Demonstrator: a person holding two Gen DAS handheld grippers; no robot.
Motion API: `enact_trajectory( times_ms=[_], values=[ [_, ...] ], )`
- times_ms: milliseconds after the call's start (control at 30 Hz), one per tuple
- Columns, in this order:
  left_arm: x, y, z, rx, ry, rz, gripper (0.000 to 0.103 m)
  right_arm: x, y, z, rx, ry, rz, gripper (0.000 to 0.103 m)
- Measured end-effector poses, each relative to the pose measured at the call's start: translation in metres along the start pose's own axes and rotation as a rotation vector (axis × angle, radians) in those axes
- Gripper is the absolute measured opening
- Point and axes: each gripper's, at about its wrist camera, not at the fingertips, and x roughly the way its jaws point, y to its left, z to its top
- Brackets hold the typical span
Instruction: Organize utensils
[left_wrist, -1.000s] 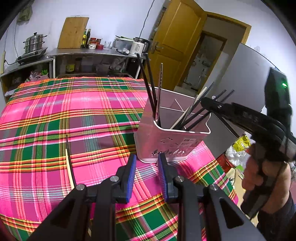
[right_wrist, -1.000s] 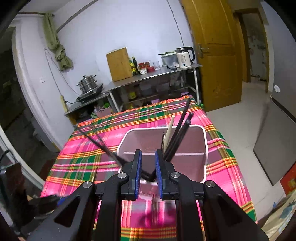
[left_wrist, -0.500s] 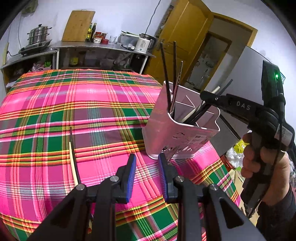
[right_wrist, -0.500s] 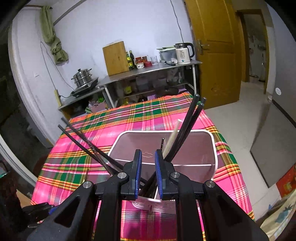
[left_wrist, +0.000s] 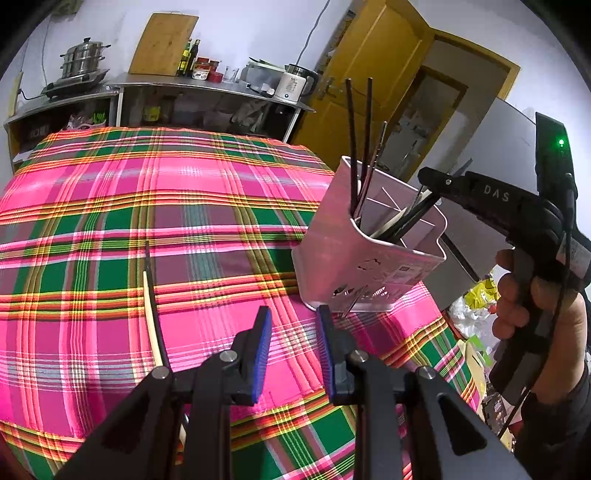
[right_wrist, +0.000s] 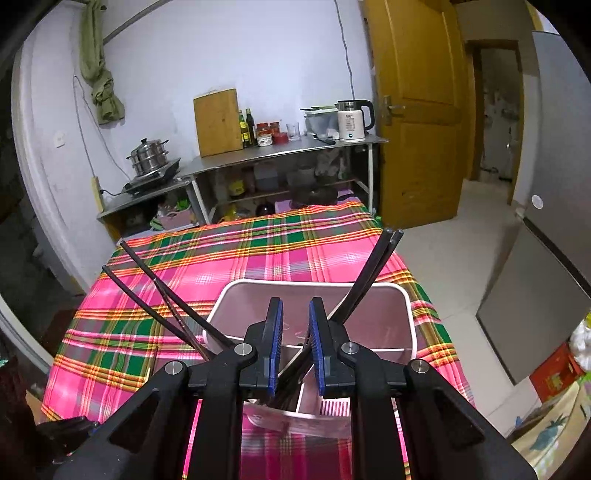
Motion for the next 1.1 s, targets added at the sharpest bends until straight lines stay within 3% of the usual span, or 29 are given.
enact_trajectory(
  times_ms=[533, 767, 833, 900, 1100],
  values=[
    [-0.004, 0.018, -0.004, -0.045, -0.011, -0.027, 0.026, 0.015, 0.034, 0.010, -0.117, 0.047, -0.206, 0.015],
    [-0.010, 0.031, -0.008, -0.070, -0.022, -0.026, 0.026, 0.029, 0.026, 0.006, -0.060, 0.133, -0.179, 0.015],
    [-0.013, 0.033, -0.010, -0.073, -0.026, -0.025, 0.026, 0.030, 0.024, 0.005, -0.049, 0.134, -0.157, 0.015],
    [-0.014, 0.035, -0.011, -0.076, -0.028, -0.022, 0.026, 0.030, 0.023, 0.006, -0.045, 0.134, -0.152, 0.006],
    [-0.016, 0.038, -0.012, -0.089, -0.030, -0.019, 0.026, 0.021, 0.026, 0.008, -0.047, 0.108, -0.110, 0.004]
  ],
)
